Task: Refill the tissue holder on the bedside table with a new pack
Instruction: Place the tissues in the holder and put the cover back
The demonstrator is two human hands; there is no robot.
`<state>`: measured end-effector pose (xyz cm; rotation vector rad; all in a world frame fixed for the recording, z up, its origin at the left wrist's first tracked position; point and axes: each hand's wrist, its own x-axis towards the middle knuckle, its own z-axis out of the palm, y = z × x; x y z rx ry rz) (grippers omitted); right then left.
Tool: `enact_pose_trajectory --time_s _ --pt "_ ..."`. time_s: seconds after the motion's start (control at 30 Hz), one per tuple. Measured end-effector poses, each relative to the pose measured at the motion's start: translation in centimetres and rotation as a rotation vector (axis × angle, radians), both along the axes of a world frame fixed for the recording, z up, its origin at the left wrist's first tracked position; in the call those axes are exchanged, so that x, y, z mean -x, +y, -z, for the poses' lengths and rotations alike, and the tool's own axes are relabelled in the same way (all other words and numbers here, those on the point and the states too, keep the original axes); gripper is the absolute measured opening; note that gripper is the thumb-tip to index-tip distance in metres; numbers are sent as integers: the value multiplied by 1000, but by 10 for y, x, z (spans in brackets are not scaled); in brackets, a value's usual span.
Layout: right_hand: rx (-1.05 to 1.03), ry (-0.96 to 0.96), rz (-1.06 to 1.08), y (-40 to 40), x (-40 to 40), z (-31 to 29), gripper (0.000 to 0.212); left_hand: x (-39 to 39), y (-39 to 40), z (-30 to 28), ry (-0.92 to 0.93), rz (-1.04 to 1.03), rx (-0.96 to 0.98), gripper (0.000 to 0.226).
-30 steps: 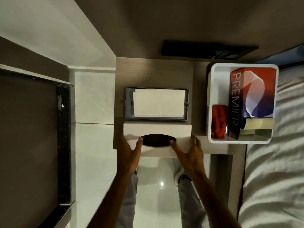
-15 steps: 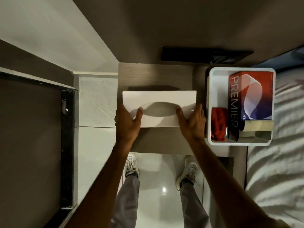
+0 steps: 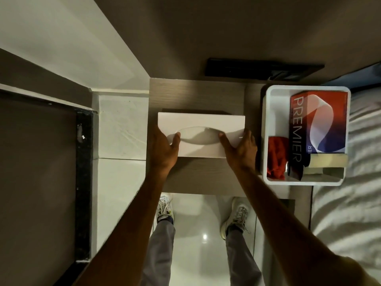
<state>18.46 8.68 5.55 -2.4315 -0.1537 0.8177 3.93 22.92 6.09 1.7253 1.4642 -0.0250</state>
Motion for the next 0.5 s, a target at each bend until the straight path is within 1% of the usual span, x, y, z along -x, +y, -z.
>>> enact_pose_trajectory --time_s 0.1,0.23,0.3,0.33,0.37,0.43,0.47,0.5 --pt "20 3 -4 1 0 1 84 -2 1 3 5 -22 16 77" --pt "75 9 -26 1 2 1 90 1 -1 6 2 -17 -24 80" --pt "163 -77 -85 2 3 -4 95 3 -2 4 25 18 -57 85" --pt "179 -184 -138 3 4 -7 93 6 -3 3 24 49 -119 84" --pt "152 -313 -209 5 5 -12 85 11 -4 2 15 97 -218 79" --pt "46 -514 -427 12 5 -16 54 22 -10 3 8 267 -442 67" --pt "19 -538 -566 17 6 -13 40 29 -14 6 18 377 -518 62" --pt "23 -500 -673 22 6 -10 32 34 -19 9 37 471 -541 60"
